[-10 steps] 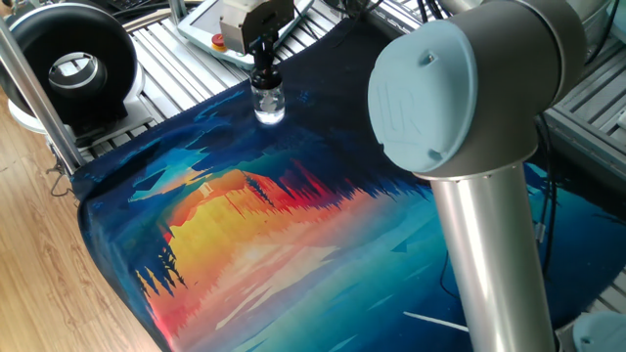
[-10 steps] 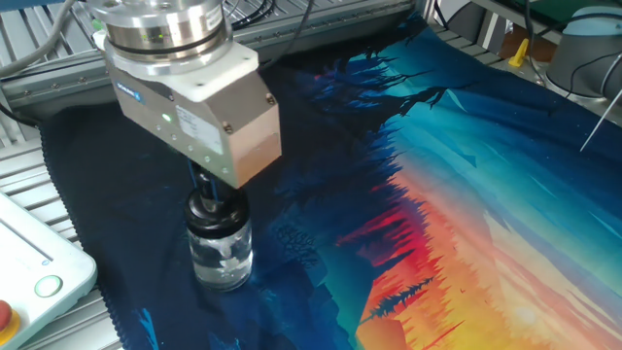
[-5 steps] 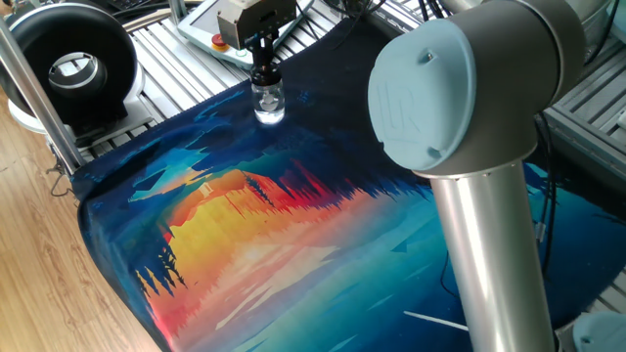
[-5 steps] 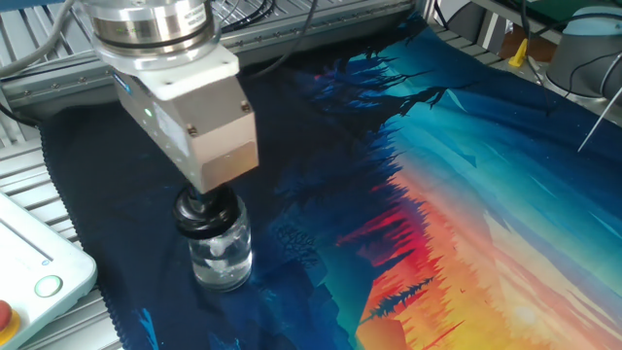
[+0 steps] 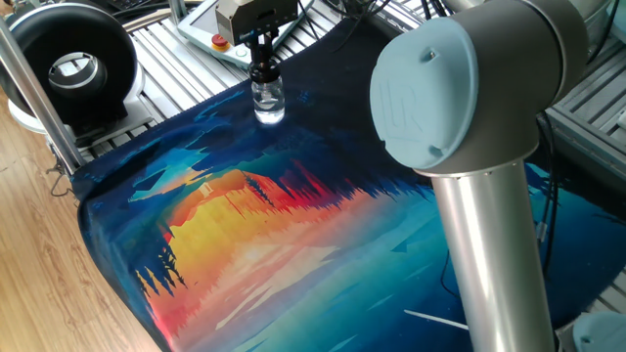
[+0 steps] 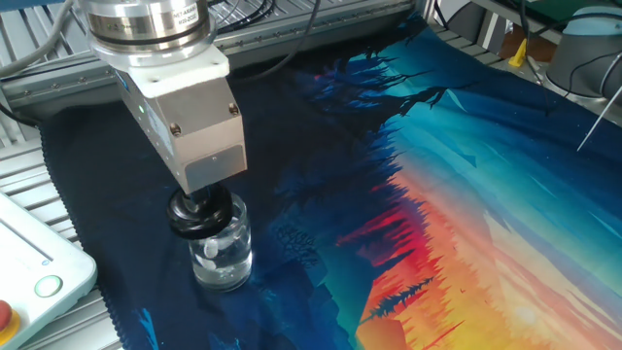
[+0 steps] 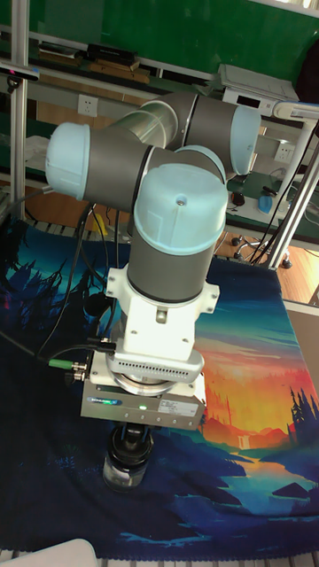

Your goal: Screw the lid onto the jar

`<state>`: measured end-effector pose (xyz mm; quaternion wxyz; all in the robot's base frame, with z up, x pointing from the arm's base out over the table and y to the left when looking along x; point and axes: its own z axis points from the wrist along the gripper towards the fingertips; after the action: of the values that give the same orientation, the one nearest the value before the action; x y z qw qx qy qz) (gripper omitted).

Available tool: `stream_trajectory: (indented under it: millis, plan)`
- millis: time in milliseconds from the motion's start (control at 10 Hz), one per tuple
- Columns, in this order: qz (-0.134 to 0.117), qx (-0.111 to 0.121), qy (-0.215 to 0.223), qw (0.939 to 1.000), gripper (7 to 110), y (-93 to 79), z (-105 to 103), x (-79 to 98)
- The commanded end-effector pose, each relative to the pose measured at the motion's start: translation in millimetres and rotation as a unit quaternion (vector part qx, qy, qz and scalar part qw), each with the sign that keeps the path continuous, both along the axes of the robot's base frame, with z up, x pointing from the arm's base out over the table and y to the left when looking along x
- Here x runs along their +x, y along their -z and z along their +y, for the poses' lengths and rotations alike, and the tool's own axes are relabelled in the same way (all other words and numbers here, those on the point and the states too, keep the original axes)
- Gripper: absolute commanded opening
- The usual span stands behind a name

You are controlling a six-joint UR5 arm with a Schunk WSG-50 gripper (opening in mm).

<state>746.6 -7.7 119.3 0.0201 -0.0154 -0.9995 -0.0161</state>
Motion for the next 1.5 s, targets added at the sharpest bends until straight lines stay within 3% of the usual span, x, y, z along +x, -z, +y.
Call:
stream_trajectory:
  millis: [0,200,400,700,1100,1400]
  plan:
    - [0.002,0.001,-0.001,1.0000,7,-1.5,-1,-1.4]
    - [0.017,0.003,-0.018,0.9997,7,-2.4,0,-9.0]
    - [0.024,-0.001,-0.008,0.9997,7,-7.9,3,-13.6]
    - [0.012,0.003,0.010,0.9999,7,-4.8,13,-14.5]
    - [0.006,0.007,0.006,0.9999,7,4.3,6,-19.5]
    - [0.010,0.007,0.008,0.9999,7,-5.4,5,-25.1]
